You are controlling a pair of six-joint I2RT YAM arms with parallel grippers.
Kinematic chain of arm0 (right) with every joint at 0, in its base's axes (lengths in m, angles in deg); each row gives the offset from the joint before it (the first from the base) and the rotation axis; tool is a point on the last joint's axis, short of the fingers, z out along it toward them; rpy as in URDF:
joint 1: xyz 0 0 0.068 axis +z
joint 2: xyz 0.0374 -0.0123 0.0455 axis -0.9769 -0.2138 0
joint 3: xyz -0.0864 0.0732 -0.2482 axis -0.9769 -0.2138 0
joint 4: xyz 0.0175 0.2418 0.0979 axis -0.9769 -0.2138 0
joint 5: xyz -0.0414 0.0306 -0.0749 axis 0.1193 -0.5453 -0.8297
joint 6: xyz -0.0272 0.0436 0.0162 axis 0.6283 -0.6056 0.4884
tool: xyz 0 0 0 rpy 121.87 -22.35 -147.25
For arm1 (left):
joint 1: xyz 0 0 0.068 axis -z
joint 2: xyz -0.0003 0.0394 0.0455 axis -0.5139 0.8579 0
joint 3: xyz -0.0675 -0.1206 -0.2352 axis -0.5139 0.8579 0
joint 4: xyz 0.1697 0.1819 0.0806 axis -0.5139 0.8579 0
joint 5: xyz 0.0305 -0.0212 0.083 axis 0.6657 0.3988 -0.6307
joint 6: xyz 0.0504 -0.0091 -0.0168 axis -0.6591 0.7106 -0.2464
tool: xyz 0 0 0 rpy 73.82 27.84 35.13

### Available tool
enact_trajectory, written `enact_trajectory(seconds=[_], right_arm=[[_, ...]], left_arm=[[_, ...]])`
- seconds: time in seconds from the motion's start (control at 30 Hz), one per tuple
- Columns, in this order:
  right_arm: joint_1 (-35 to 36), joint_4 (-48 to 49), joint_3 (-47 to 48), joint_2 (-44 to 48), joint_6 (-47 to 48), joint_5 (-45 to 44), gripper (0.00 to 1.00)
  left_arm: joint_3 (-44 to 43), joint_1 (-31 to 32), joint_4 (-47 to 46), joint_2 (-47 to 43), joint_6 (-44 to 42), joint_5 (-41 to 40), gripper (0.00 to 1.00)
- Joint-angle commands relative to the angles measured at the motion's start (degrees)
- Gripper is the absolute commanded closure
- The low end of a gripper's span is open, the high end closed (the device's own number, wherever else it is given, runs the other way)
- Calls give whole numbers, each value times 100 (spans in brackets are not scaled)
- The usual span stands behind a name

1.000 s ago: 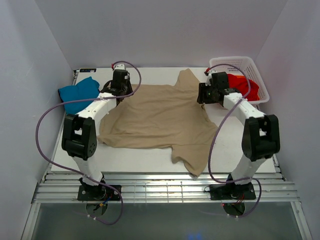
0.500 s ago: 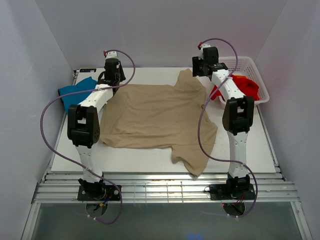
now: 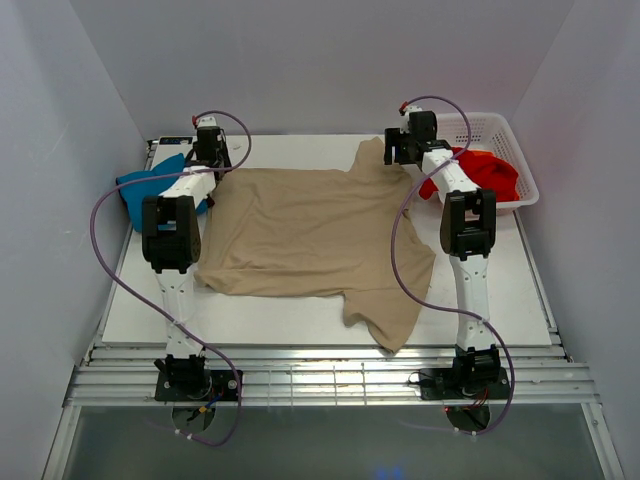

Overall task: Fold and stack the t-shirts
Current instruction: Flatten the tshirt out

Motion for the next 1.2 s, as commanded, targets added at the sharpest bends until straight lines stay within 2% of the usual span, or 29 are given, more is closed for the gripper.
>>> enact_trajectory(seconds=[0.0, 0.37, 0.53, 0.63, 0.67, 0.73, 0.77, 0.87, 0.97, 1.17], right_arm=[[-53, 514, 290, -128, -22, 41, 23], [-132, 523, 528, -664, -321, 322, 21], [-132, 453, 528, -743, -382, 445, 24], [-132, 409, 458, -717, -400, 560, 42], [-132, 392, 423, -717, -426, 595, 52], [-132, 365, 387, -699, -435, 613, 64], [-132, 348, 352, -691, -444, 630, 76], [-132, 348, 317, -655, -488, 639, 88], [-124, 383, 212, -568, -505, 656, 91], [-132, 383, 159, -488, -505, 753, 91]], left_arm=[[-261, -98, -180, -77, -15, 158, 51], [-665, -292, -101, 415, 134, 763, 51], [-859, -283, 101, 626, 204, 949, 51], [-772, -283, 93, 582, 292, 1019, 51], [-754, -283, 75, 582, 309, 1028, 51], [-753, -283, 40, 591, 336, 1080, 50], [-780, -283, 40, 626, 345, 1107, 51], [-911, -476, 31, 740, 362, 1212, 51], [-999, -494, -13, 828, 362, 1326, 50], [-1070, -520, -180, 916, 292, 1300, 51]])
